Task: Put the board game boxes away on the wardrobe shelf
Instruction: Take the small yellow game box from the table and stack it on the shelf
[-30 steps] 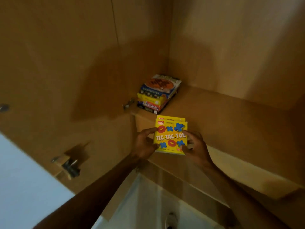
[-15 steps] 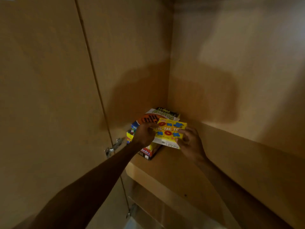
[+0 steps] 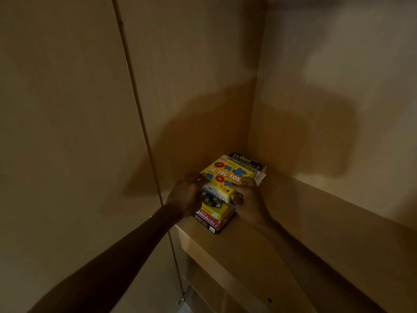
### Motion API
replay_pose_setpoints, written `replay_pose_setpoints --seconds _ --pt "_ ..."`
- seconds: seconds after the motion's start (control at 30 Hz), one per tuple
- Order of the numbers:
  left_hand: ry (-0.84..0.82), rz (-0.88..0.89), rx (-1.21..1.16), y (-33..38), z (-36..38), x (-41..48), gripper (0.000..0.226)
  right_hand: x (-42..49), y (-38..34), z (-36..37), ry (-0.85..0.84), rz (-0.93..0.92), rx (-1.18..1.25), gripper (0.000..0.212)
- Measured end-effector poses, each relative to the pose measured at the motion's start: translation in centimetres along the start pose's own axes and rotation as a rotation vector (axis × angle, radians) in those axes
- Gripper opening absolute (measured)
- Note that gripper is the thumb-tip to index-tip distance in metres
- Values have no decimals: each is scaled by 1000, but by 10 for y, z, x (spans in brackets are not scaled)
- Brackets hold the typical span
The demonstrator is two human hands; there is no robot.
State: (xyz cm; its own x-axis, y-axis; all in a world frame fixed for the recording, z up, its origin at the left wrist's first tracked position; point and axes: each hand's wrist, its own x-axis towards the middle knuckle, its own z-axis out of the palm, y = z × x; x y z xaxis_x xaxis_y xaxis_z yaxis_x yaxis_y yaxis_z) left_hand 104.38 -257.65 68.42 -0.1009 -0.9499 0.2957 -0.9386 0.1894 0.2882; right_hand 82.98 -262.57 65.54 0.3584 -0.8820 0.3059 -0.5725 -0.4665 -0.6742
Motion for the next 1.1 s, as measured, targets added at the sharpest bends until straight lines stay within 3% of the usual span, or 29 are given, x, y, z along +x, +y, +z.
replay_pose_setpoints --seconds 0.27,0.5,0.73,0.93,1.1 --pt "-151 -139 96 -1 -4 -4 83 19 -9 17 -85 -4 -60 46" --pt "-178 -149 49 -6 -4 -11 82 14 -10 16 -84 -31 -101 51" --pt "154 -160 -286 19 14 -74 60 -52 -22 -4 184 -134 105 45" --pt "90 -380 -701 60 43 -146 45 -149 -12 0 218 74 132 43" --pt "20 -391 -855 96 44 -210 39 -241 -21 -3 256 206 90 46"
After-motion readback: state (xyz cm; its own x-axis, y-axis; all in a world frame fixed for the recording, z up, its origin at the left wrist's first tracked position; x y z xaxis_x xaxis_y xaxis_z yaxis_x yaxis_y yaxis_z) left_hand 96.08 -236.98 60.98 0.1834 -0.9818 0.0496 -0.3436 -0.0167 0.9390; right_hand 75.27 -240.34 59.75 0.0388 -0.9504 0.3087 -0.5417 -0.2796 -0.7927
